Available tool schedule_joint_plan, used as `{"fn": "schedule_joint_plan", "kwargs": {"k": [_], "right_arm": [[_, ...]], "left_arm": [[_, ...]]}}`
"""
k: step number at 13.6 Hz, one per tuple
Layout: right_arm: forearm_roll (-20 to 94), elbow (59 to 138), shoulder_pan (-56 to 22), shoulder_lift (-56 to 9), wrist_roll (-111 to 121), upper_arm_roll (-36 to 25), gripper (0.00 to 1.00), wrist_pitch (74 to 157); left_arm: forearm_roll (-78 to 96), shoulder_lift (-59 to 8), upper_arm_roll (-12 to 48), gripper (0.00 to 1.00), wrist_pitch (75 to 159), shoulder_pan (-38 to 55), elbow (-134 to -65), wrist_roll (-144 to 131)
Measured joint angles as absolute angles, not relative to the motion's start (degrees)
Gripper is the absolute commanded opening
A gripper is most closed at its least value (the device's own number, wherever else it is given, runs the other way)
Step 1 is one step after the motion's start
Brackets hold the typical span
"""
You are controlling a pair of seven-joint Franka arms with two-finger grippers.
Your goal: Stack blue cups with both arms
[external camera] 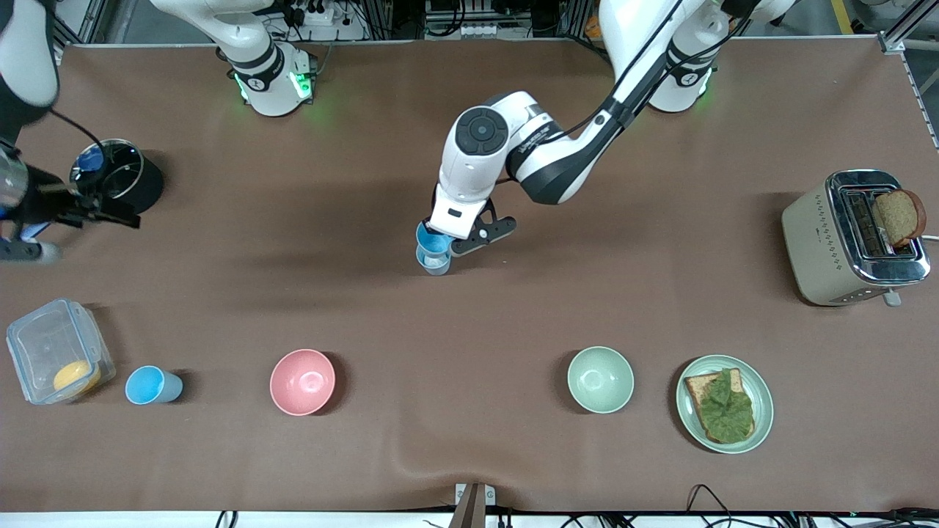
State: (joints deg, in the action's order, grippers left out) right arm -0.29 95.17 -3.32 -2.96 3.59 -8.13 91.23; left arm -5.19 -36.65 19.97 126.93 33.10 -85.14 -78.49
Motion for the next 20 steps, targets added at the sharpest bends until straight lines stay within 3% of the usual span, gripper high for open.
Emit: {"fn": "schedule_joint_plan", "kwargs": {"k": [4, 5, 6, 10, 12, 15, 20], "right_arm": [[-0.7, 92.6, -3.2, -2.0, 3.6, -7.2, 1.00, 93.0], [-0.7, 91.8, -2.9, -2.0, 3.6, -6.4, 1.00, 93.0], [-0.8, 91.3, -2.3, -2.0, 3.5, -5.3, 1.00, 93.0], [-1.0, 91.2, -1.3, -2.3, 3.5, -4.2, 1.00, 93.1], [-1.1, 90.8, -1.3, -2.5, 3.5, -4.0, 1.00, 93.1], [-1.1, 90.7, -1.0, -2.8, 3.2, -4.0, 1.00, 92.9], [-1.1, 90.7, -0.4, -3.2, -1.0, -4.0, 1.00, 92.6]], "left_arm": [[-6.7, -38.7, 19.9, 0.00, 128.6, 33.8, -85.0, -78.8], [-6.8, -39.2, 19.9, 0.70, 129.3, 33.8, -85.0, -78.8], [-6.8, -39.6, 19.8, 1.00, 129.7, 33.8, -84.9, -78.8], [-7.0, -38.9, 18.6, 1.00, 130.9, 33.5, -83.0, -81.9], [-7.4, -33.8, 16.3, 1.00, 129.5, 30.6, -81.4, -83.2], [-7.7, -23.5, 15.6, 1.00, 118.1, 21.7, -81.3, -74.5], [-7.2, -12.0, 15.6, 1.00, 96.6, 7.5, -81.8, -41.9]]}}
